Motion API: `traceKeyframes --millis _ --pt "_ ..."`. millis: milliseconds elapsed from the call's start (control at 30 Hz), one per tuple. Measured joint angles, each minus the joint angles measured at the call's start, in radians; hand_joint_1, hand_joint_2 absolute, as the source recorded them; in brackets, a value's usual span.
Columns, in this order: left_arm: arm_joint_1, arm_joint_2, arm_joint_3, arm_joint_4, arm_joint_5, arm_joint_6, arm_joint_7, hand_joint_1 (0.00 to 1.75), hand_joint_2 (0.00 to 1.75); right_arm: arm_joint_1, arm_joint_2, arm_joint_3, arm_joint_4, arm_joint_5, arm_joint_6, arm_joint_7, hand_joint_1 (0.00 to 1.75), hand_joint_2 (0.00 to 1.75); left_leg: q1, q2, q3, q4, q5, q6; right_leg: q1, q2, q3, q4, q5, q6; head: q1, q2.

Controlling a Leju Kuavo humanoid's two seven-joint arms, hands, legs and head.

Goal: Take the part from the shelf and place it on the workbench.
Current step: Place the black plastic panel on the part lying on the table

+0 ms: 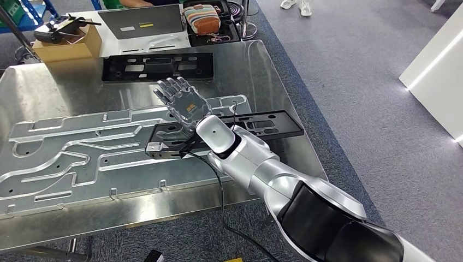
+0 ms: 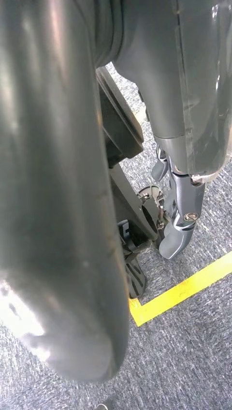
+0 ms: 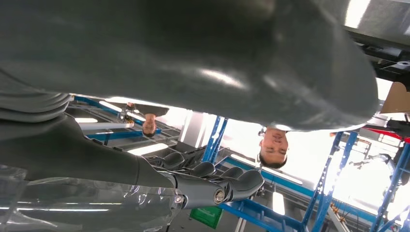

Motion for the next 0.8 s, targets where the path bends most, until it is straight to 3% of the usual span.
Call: traceKeyframes --millis 567,633,700,800 --pt "0.000 0.000 0.000 0.000 0.000 0.000 0.000 0.00 0.00 0.000 0.000 0.000 0.000 0.000 -0.001 -0.002 0.00 0.00 0.000 0.000 0.000 0.000 0.000 0.000 0.000 0.000 0.000 0.000 0.000 0.000 0.000 0.000" --pt "0.000 0.000 0.002 0.000 0.009 0.000 0.017 0.00 0.00 0.005 0.002 0.004 -0.014 0.026 -0.003 -0.030 0.00 0.00 0.000 0.000 0.000 0.000 0.000 0.000 0.000 0.000 0.000 0.000 0.000 0.000 0.000 0.000" --pt "-0.002 0.000 0.010 0.000 0.025 0.000 0.053 0.00 0.00 0.034 -0.003 0.028 -0.100 0.093 0.043 -0.061 0.00 0.00 -0.001 0.001 0.000 0.001 -0.001 -0.001 -0.001 0.001 0.000 0.000 0.000 0.000 0.000 0.000" --pt "-0.008 0.000 0.023 0.000 0.040 -0.001 0.085 0.00 0.00 0.113 -0.034 0.091 -0.348 0.174 0.204 -0.031 0.00 0.00 -0.003 0.002 0.000 0.002 -0.002 -0.001 -0.001 0.002 0.000 -0.001 -0.001 0.002 0.000 0.000"
